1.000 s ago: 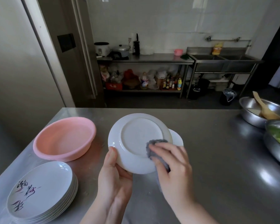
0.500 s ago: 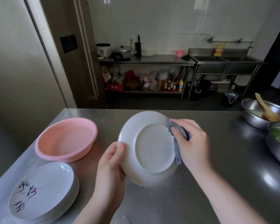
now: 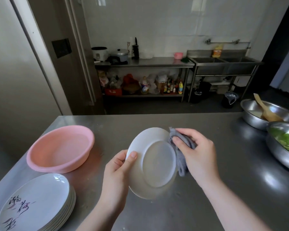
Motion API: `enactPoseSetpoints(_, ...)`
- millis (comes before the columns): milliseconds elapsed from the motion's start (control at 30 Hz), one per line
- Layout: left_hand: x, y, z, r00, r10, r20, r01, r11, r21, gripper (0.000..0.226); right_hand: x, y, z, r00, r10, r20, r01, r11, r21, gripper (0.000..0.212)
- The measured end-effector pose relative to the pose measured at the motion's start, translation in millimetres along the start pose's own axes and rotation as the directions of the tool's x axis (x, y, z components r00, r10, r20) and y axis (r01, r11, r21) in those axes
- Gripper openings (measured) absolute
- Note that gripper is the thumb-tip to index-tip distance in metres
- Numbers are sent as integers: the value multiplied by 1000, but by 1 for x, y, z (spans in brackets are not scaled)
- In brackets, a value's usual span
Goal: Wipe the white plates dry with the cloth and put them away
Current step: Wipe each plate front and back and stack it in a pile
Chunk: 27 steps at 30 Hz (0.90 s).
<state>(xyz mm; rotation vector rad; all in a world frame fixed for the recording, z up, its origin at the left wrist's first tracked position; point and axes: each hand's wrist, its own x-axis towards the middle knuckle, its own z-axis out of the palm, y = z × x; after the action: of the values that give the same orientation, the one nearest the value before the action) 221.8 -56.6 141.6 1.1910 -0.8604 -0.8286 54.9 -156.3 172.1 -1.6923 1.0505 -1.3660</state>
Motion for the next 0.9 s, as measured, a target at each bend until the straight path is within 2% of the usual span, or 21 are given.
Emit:
enactPoseSetpoints(167,29,-8,10,995,84,-48,-73,977,199,25,-27,41,-28,983,173,-69,-175,984,-23,25)
enactPoseSetpoints(267,56,-17,23,979,201,28,-195,897,397,29,-42,54,-35,972,215,-96,-216,976,0,27)
enactPoseSetpoints(333,76,-27,33,950,276,148,-309,747,588,31,-45,58,-38,970,221,-105,-222,975,2,28)
enactPoseSetpoints(400,93,-41,41,891,348,292,-442,519,731,27,-44,60,-43,967,222,-124,-224,975,-3,28)
enactPoseSetpoints(500,108,-63,49,761,409,504,-625,251,739,13,-43,64,-53,961,225,-164,-231,973,-20,27)
enactPoseSetpoints(567,116,-78,50,666,432,609,-716,140,684,5,-45,68,-59,953,237,-189,-245,969,-18,27)
enactPoseSetpoints(667,127,-101,49,598,402,693,-779,89,620,8,-48,77,-67,939,258,-226,-276,960,-50,27)
enactPoseSetpoints(800,130,-127,49,565,347,748,-813,79,577,7,-50,86,-74,926,273,-261,-300,952,-67,26)
enactPoseSetpoints(900,130,-133,53,594,340,729,-800,154,580,13,-49,90,-73,924,277,-262,-306,949,-76,25)
